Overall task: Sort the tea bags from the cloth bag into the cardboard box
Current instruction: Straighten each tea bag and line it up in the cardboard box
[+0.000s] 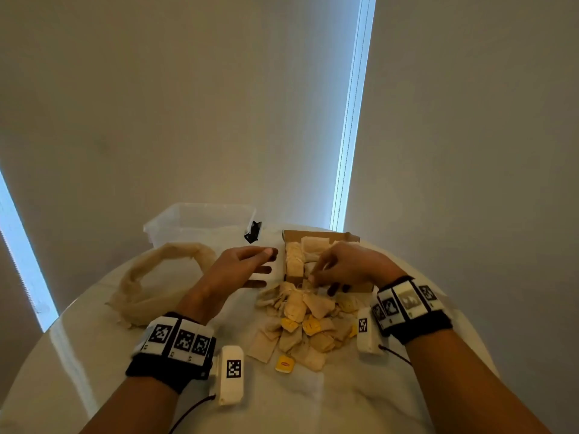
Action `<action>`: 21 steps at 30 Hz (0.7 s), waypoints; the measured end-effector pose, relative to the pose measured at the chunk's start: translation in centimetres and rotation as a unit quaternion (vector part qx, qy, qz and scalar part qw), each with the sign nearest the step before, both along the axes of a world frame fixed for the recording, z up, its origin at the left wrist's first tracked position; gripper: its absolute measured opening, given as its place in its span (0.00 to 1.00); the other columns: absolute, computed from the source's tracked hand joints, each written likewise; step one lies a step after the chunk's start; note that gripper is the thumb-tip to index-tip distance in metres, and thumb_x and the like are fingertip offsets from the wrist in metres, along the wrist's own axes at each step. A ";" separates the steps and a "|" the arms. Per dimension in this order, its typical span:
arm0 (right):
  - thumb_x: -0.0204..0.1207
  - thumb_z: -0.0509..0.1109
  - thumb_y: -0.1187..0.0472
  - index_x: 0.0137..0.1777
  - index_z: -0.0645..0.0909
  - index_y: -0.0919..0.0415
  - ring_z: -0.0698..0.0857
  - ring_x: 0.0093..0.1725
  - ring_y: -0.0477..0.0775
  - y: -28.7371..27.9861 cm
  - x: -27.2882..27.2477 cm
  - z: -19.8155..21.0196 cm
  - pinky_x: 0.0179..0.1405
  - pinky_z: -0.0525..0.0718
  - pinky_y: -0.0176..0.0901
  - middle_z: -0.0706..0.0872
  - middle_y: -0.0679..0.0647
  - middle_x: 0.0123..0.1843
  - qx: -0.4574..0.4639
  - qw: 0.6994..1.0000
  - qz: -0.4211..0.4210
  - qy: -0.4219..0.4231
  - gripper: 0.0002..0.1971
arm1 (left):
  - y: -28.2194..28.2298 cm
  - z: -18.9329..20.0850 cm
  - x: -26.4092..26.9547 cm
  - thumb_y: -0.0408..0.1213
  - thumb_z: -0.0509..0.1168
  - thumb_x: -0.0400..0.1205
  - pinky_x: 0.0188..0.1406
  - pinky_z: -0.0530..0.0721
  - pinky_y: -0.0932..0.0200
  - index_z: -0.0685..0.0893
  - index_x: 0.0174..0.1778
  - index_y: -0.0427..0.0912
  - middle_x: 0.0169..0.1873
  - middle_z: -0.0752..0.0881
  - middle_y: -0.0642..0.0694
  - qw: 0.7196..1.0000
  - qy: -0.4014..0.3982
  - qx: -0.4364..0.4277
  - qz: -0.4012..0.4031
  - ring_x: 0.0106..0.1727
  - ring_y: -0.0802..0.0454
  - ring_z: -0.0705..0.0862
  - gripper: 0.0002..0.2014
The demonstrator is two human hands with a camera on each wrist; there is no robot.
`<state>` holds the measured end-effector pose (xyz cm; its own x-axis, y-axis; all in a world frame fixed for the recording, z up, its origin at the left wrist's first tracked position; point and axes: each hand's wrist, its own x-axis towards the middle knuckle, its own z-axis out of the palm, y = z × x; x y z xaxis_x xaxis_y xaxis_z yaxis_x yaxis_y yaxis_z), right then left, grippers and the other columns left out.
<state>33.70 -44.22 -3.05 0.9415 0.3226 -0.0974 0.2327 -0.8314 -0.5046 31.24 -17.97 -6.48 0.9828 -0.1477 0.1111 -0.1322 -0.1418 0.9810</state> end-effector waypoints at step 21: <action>0.78 0.83 0.46 0.54 0.93 0.58 0.91 0.46 0.48 -0.6 0.3 -4.0 0.43 0.86 0.40 0.94 0.50 0.46 -0.051 0.995 -0.084 0.024 0.15 | -5.7 0.1 0.8 0.50 0.81 0.79 0.52 0.82 0.59 0.91 0.65 0.56 0.57 0.84 0.57 0.849 -0.069 0.501 -0.155 0.57 0.57 0.82 0.18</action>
<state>33.97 -44.83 -7.07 0.9748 0.1477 -0.1671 0.0646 -0.9041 -0.4223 31.99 -23.65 -6.38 0.8677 -0.4846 -0.1112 -0.4192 -0.8333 0.3603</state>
